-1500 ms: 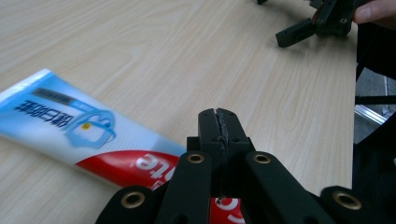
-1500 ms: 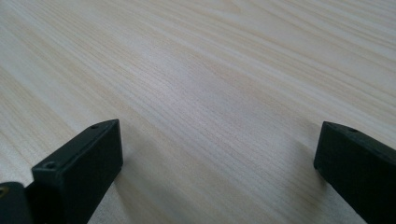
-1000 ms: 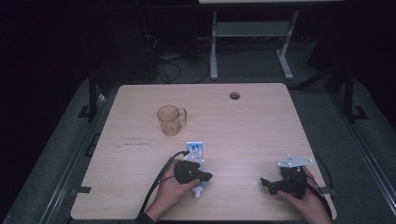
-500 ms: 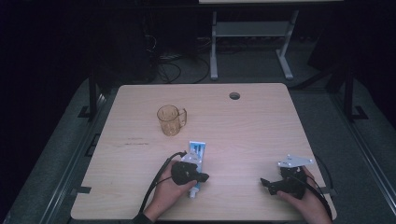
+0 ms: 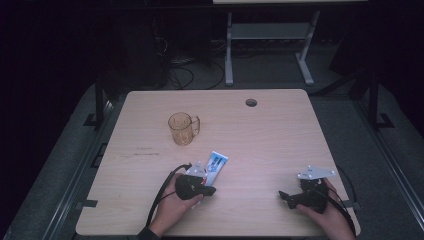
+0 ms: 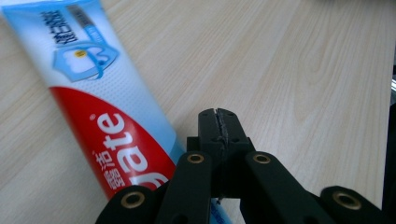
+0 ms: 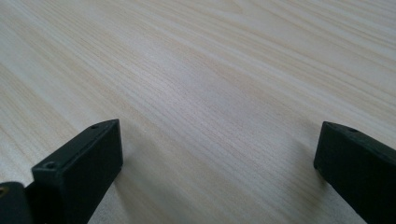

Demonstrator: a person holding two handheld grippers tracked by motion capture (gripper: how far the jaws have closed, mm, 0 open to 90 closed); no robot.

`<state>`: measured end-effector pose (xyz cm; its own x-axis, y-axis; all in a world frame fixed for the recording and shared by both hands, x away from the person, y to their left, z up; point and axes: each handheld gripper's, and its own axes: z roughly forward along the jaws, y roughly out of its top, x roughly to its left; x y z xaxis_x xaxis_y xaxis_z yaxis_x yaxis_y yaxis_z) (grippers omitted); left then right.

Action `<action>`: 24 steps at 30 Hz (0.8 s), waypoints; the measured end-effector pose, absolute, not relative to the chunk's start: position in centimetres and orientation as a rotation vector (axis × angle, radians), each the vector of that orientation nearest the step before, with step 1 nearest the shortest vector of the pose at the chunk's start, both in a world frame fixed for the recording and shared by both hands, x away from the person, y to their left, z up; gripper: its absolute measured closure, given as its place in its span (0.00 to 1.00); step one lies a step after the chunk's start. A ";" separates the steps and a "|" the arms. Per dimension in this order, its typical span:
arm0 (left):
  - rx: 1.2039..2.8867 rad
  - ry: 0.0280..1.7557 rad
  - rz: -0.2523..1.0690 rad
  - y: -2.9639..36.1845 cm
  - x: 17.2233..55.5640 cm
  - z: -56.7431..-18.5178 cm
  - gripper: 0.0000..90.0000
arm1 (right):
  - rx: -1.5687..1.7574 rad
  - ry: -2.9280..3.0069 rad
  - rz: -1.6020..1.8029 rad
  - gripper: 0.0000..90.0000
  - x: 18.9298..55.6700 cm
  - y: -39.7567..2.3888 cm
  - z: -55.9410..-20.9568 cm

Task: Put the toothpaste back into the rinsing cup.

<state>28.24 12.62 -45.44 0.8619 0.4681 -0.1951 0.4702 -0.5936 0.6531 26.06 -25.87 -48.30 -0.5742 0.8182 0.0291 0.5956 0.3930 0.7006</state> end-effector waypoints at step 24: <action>2.259 0.735 0.042 16.1 27.9 -44.1 1.00 | 1.231 2.336 0.978 0.01 26.0 -25.9 -48.3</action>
